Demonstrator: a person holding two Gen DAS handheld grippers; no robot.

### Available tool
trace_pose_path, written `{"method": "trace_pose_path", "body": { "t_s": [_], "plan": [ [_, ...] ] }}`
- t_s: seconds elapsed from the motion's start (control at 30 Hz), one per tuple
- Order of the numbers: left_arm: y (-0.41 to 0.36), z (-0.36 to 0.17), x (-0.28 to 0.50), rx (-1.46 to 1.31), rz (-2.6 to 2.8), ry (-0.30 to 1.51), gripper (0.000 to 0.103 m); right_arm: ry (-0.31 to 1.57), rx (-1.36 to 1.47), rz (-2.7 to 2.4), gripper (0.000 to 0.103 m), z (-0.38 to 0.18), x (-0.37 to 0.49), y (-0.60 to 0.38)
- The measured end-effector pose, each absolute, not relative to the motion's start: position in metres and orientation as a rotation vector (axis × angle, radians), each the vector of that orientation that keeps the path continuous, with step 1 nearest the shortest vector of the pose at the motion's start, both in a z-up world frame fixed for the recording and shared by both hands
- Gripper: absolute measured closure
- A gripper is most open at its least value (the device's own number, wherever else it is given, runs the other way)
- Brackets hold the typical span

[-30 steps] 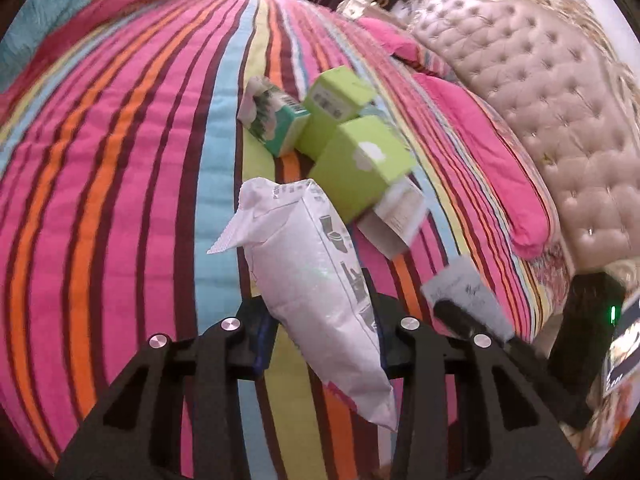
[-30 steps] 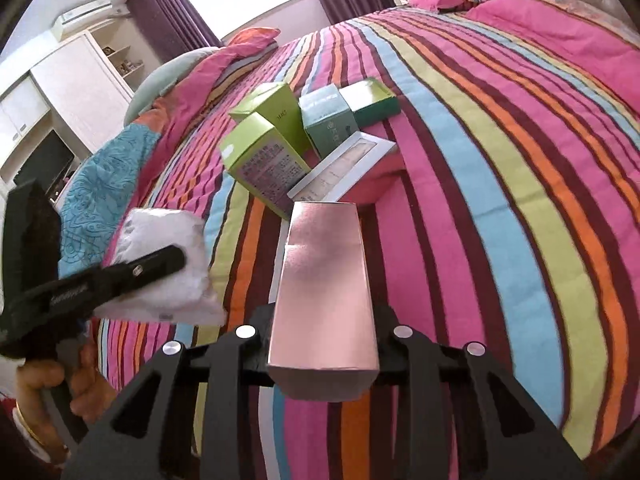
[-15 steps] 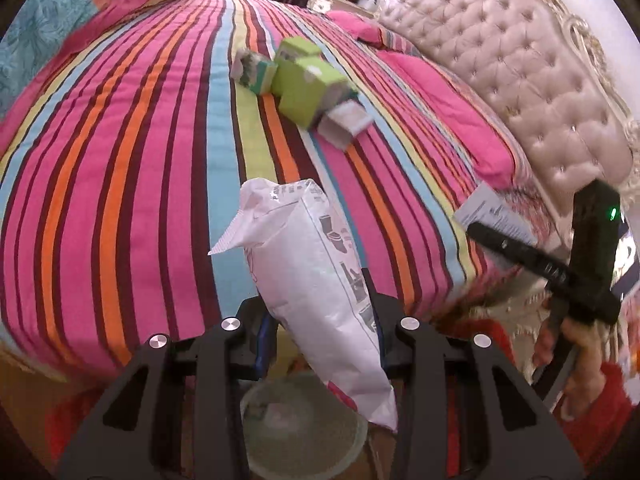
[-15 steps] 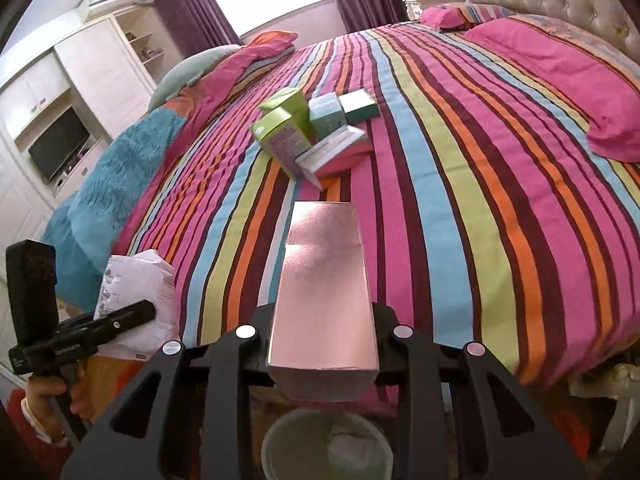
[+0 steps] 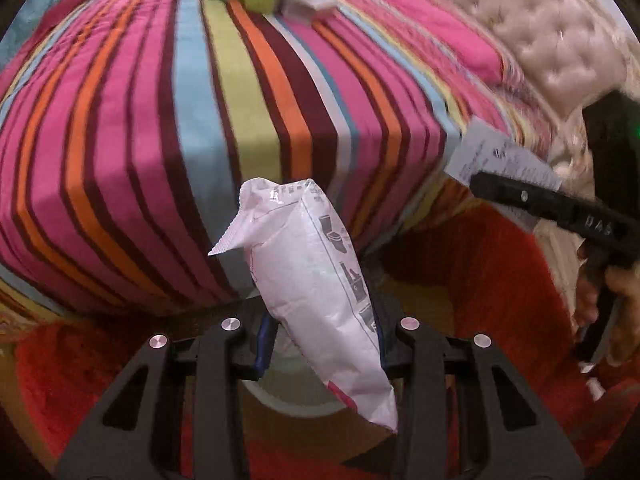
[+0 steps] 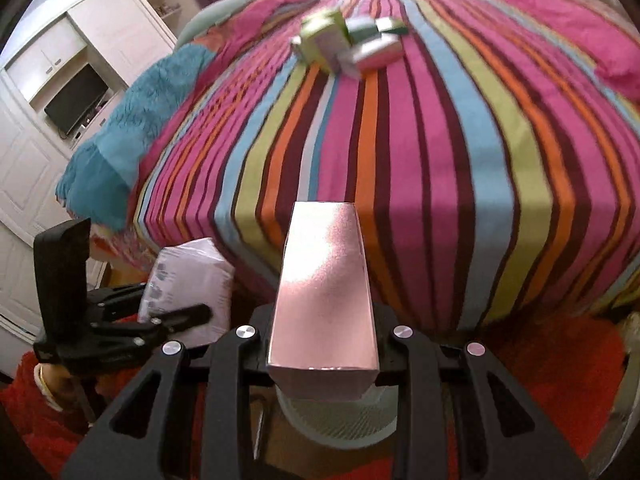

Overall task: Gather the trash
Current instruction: 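Carry the white packet and pink box with both tools over the wastebasket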

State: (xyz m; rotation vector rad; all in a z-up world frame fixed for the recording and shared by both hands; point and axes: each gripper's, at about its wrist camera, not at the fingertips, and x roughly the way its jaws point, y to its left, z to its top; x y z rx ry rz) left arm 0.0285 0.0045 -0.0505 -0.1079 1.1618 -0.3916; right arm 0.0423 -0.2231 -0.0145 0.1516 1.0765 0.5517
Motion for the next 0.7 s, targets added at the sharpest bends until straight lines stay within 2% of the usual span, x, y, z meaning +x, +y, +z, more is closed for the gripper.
{"method": "trace_pose_path", "body": {
  "t_s": [0.3,0.7],
  "plan": [
    [-0.022,-0.089,0.028,-0.036,-0.442,1.32,0.066,1.251,0.072,0.581,0.075,-0.059,0.033,-0.196],
    [-0.027,-0.14,0.035,-0.078,-0.428,1.52,0.066,1.517,0.165,0.545,0.075,-0.118,0.043,-0.192]
  ]
}}
